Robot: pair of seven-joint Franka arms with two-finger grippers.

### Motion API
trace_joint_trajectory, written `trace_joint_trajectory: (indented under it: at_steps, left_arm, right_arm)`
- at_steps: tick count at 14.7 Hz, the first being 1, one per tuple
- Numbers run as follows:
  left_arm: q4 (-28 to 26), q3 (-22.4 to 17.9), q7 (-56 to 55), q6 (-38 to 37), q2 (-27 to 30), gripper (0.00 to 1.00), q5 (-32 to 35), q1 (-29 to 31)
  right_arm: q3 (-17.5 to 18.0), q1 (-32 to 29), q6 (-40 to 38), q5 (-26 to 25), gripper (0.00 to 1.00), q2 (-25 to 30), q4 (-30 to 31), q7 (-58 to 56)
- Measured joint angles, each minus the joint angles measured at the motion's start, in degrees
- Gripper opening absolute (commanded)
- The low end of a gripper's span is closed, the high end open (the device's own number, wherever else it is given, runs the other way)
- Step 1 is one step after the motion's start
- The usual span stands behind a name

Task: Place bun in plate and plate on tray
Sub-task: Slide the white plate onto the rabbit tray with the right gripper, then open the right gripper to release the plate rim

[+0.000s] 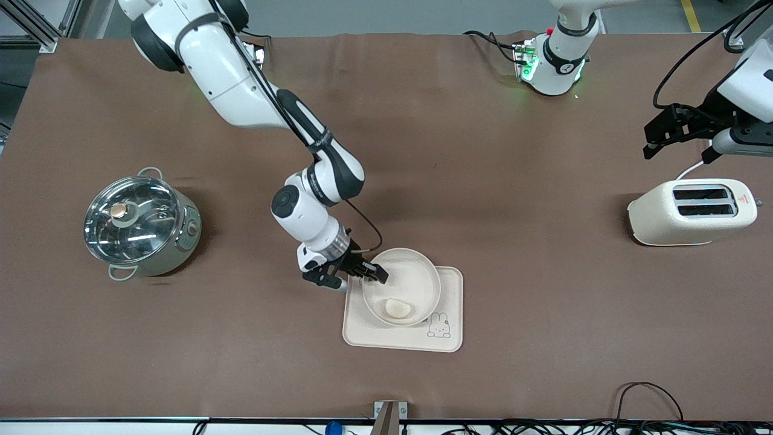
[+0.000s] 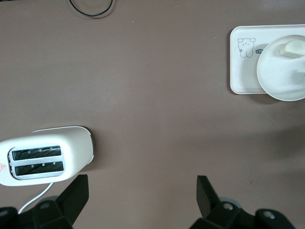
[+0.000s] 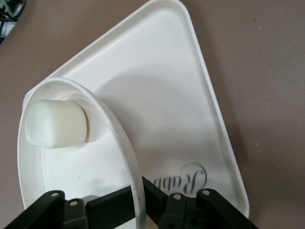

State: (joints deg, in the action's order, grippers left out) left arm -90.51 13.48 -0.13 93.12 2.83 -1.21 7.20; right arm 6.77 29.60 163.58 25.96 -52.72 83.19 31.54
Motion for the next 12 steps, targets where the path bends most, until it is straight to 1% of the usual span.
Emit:
trace_joint_trajectory:
  at_steps: [2,3,4,5,6,7,8,9,10,11,12]
  left_arm:
    - [0.11,-0.17,0.24,0.04,-0.2,1.0,0.0,-0.47]
    - [0.18,-0.99,0.24,0.05,-0.21,1.0,0.0,-1.69]
    - [0.23,-3.04,0.22,0.05,-0.21,1.0,0.0,-3.93]
    - [0.3,-5.15,0.2,0.05,-0.21,1.0,0.0,-5.87]
    - [0.33,-6.45,0.2,0.04,-0.22,1.0,0.01,-6.87]
    - [0.33,-7.09,0.2,0.05,-0.24,1.0,0.01,-7.13]
    - [0.34,-7.36,0.2,0.05,-0.27,1.0,0.01,-7.13]
    - [0.4,-7.47,0.2,0.05,-0.3,1.0,0.01,-7.13]
    - [0.45,-7.48,0.2,0.05,-0.31,1.0,0.0,-7.13]
    - [0.49,-7.48,0.18,0.05,-0.32,1.0,0.0,-7.15]
    - [0.54,-7.48,0.17,0.05,-0.32,1.0,0.0,-7.16]
  right_arm:
    - [0.0,-0.19,0.08,0.0,0.0,-3.02,-3.36,-0.04]
    - [-0.01,-0.44,0.08,0.0,0.0,-4.05,-4.7,-0.05]
    - [-0.01,-0.71,0.07,0.0,0.03,-4.71,-5.7,-0.07]
    - [-0.01,-0.91,0.06,0.0,0.14,-5.07,-6.27,-0.09]
    - [0.0,-1.03,0.04,0.0,0.16,-5.14,-6.5,-0.1]
    - [0.01,-1.09,0.01,0.0,0.16,-5.14,-6.65,-0.1]
    - [0.02,-1.11,-0.02,0.0,0.24,-5.13,-6.82,-0.1]
    - [0.03,-1.13,-0.05,0.01,0.5,-5.14,-6.95,-0.1]
    - [0.04,-1.14,-0.05,0.02,0.67,-5.14,-7.03,-0.09]
    - [0.05,-1.19,-0.04,0.05,0.76,-5.14,-7.11,-0.07]
    - [0.05,-1.33,-0.01,0.07,0.89,-5.14,-7.25,-0.07]
